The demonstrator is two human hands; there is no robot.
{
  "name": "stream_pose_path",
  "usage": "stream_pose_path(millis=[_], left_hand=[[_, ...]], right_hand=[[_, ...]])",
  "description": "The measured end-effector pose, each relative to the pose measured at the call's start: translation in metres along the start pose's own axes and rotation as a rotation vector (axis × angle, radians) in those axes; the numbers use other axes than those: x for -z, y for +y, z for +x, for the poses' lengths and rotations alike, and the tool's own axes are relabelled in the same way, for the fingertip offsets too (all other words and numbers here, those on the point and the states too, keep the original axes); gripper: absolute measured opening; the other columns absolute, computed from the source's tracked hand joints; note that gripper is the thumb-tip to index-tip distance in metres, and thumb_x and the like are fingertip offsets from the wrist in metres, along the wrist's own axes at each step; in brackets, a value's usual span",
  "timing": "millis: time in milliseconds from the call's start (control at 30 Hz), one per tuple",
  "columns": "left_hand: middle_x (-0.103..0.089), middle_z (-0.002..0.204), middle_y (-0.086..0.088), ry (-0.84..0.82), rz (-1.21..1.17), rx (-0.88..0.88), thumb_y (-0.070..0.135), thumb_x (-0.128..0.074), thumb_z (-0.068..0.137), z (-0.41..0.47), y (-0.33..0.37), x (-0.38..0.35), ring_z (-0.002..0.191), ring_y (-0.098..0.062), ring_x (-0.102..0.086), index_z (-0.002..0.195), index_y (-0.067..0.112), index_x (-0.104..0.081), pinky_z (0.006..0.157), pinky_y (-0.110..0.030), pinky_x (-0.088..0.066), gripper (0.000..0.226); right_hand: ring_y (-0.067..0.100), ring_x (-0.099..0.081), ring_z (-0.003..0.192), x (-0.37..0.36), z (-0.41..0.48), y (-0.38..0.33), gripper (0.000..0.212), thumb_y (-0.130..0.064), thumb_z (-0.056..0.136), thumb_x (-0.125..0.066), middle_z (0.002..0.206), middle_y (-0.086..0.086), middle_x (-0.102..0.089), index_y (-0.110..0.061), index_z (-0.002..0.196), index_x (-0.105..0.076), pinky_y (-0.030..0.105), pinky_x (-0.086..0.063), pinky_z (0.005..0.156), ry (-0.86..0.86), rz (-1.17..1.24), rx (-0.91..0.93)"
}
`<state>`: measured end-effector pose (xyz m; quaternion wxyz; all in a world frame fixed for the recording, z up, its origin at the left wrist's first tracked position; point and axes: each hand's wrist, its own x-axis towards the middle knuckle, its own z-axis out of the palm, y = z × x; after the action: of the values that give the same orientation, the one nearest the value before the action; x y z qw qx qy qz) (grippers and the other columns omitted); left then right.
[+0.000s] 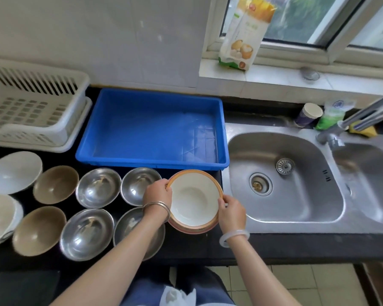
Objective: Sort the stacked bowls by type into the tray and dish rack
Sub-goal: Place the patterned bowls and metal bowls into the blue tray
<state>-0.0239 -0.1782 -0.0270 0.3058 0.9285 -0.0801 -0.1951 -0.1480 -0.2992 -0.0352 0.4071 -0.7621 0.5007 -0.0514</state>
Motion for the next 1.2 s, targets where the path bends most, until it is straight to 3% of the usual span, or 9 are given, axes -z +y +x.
stream_pose_path(millis=[67,233,333,400,500,667,767,1000,1200], left_hand=[[-0.071,0.083,-0.006,-0.023,-0.025,0.003,0.012,-0.048,0.090,0.003,0.000,0.002,0.076,-0.024,-0.063,0.092,0.012,-0.068,0.066,-0.034,-0.053,0.020],[-0.072,0.092,-0.002,-0.062,-0.104,-0.019,0.013,-0.054,0.087,0.009,0.008,0.013,0.074,-0.014,-0.057,0.096,0.013,-0.069,0.060,-0.022,-0.040,0.018],[-0.073,0.096,-0.002,-0.112,-0.117,-0.073,0.015,-0.057,0.084,0.014,0.026,0.021,0.081,-0.018,-0.062,0.095,0.015,-0.070,0.068,-0.024,-0.043,0.018],[-0.074,0.094,-0.003,-0.157,-0.153,-0.100,0.016,-0.058,0.082,0.014,0.041,0.021,0.081,-0.021,-0.065,0.092,0.016,-0.071,0.072,-0.027,-0.051,0.016],[-0.074,0.090,-0.004,-0.230,-0.240,-0.132,0.017,-0.062,0.079,0.008,0.062,0.011,0.083,-0.024,-0.068,0.087,0.017,-0.071,0.080,-0.039,-0.057,0.013],[-0.072,0.092,-0.005,-0.403,-0.280,-0.158,0.018,-0.064,0.081,-0.011,0.089,-0.026,0.086,-0.025,-0.068,0.092,0.016,-0.070,0.080,-0.042,-0.057,0.013],[-0.072,0.095,-0.007,-0.465,-0.264,-0.152,0.016,-0.063,0.083,-0.024,0.097,-0.052,0.088,-0.025,-0.067,0.097,0.014,-0.069,0.083,-0.042,-0.057,0.015],[-0.071,0.100,-0.007,-0.480,-0.138,-0.157,0.017,-0.061,0.085,-0.037,0.098,-0.088,0.091,-0.026,-0.066,0.102,0.012,-0.067,0.084,-0.042,-0.056,0.018],[-0.071,0.101,-0.007,-0.448,-0.049,-0.182,0.016,-0.060,0.086,-0.035,0.090,-0.098,0.090,-0.023,-0.063,0.101,0.011,-0.067,0.081,-0.032,-0.052,0.018]], right_hand=[[0.017,-0.054,0.062,0.000,-0.001,-0.002,0.025,-0.023,0.095,-0.048,0.067,0.002,-0.059,-0.015,0.077,-0.063,0.017,-0.034,0.050,-0.010,-0.004,-0.029],[0.014,-0.050,0.053,0.016,-0.001,-0.010,0.027,-0.019,0.094,-0.051,0.058,0.001,-0.057,-0.010,0.074,-0.068,0.020,-0.041,0.049,0.000,0.055,-0.061],[0.029,-0.061,0.069,0.037,0.001,-0.014,0.024,-0.016,0.090,-0.052,0.066,0.007,-0.065,-0.008,0.077,-0.070,0.040,-0.058,0.067,0.031,0.125,-0.086],[0.031,-0.065,0.080,0.054,0.003,-0.012,0.022,-0.016,0.088,-0.052,0.076,0.010,-0.070,-0.009,0.081,-0.072,0.049,-0.058,0.075,0.059,0.165,-0.100],[0.030,-0.065,0.082,0.082,0.002,-0.004,0.020,-0.017,0.086,-0.053,0.076,0.007,-0.070,-0.017,0.075,-0.070,0.050,-0.057,0.076,0.125,0.197,-0.123],[0.032,-0.066,0.082,0.122,-0.004,0.027,0.018,-0.019,0.085,-0.055,0.079,0.008,-0.072,-0.012,0.078,-0.071,0.051,-0.057,0.077,0.229,0.221,-0.203],[0.026,-0.066,0.081,0.135,-0.008,0.048,0.016,-0.021,0.086,-0.056,0.078,0.001,-0.071,-0.019,0.078,-0.069,0.048,-0.058,0.077,0.260,0.194,-0.253],[0.025,-0.066,0.078,0.130,-0.005,0.085,0.018,-0.019,0.088,-0.055,0.078,0.006,-0.070,-0.012,0.079,-0.070,0.044,-0.058,0.079,0.233,0.163,-0.350],[0.023,-0.068,0.077,0.122,-0.001,0.099,0.015,-0.020,0.086,-0.058,0.076,0.002,-0.071,-0.018,0.077,-0.070,0.043,-0.059,0.078,0.164,0.185,-0.370]])
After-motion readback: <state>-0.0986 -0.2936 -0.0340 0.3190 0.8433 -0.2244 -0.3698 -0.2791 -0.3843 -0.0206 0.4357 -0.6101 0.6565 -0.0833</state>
